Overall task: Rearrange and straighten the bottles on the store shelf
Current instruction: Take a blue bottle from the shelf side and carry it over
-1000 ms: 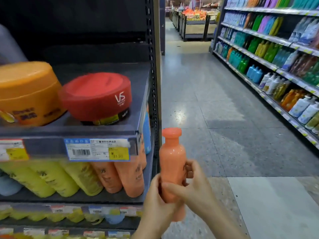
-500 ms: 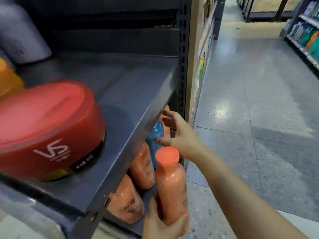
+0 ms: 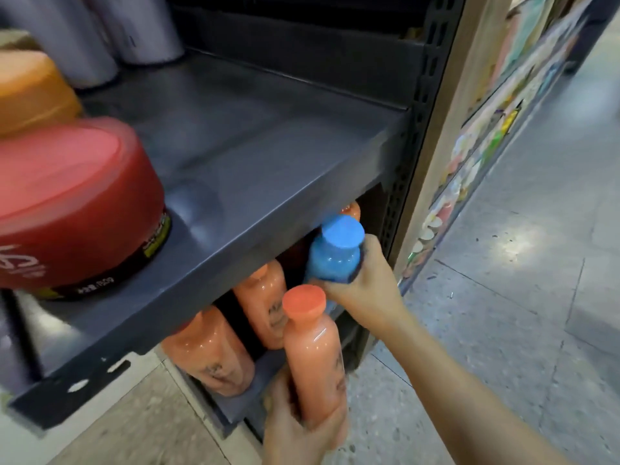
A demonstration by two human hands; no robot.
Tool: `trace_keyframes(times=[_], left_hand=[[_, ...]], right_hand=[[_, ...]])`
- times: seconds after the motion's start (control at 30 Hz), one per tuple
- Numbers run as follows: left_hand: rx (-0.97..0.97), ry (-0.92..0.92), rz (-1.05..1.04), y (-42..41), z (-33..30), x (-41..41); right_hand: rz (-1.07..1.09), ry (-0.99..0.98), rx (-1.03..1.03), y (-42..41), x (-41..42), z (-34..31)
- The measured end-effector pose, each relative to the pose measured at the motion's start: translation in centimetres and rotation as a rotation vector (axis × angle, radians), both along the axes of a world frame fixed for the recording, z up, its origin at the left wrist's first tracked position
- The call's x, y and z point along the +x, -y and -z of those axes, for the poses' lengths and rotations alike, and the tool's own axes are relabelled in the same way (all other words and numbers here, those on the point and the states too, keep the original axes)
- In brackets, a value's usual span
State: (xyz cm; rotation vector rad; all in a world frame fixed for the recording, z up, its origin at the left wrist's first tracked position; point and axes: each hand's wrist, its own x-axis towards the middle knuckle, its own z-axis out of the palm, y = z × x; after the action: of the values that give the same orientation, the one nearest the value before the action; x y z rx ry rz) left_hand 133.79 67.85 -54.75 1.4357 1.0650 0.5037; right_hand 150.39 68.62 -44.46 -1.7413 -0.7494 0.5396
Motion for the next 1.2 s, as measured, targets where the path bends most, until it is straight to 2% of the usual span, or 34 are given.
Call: trace_keyframes(times=[0.03, 0.1, 0.17, 0.23, 0.47, 0.7, 0.83, 1.07, 1.2], left_hand=[[0.021, 0.053, -0.111, 0.1, 0.6, 0.4], [-0.012, 0.12, -0.165, 0.3, 0.4, 1.7], [-0.069, 0.18, -0.144, 0.3, -0.2, 2.8], [-0.082, 0.207, -0.132, -0.3, -0.9, 3.9], [0.04, 0.19, -0.148, -2.3, -3.0, 8.2], [0.165, 0.137, -0.349, -3.2, -2.6, 10.3], [0.223, 0.083, -0.352, -3.9, -1.8, 11.1], [0.233, 0.0, -0.312, -4.3, -1.1, 11.5], [0.195, -0.071, -0.421, -3.1, -0.5, 12.1]], right_hand=[[0.039, -0.011, 0.046, 1.0, 0.4, 0.1], [0.117, -0.044, 0.122, 3.1, 1.1, 0.1], [0.167, -0.071, 0.179, 5.1, 2.2, 0.2], [0.183, -0.061, 0.147, 6.6, 3.1, 0.4], [0.225, -0.08, 0.099, 10.7, 5.5, 1.6], [0.209, -0.11, 0.084, 12.0, 5.6, 1.6], [0.204, -0.099, 0.063, 11.7, 5.3, 1.8], [0.155, -0.115, 0.049, 10.4, 4.4, 2.7], [0.129, -0.102, 0.046, 9.3, 3.9, 2.9]])
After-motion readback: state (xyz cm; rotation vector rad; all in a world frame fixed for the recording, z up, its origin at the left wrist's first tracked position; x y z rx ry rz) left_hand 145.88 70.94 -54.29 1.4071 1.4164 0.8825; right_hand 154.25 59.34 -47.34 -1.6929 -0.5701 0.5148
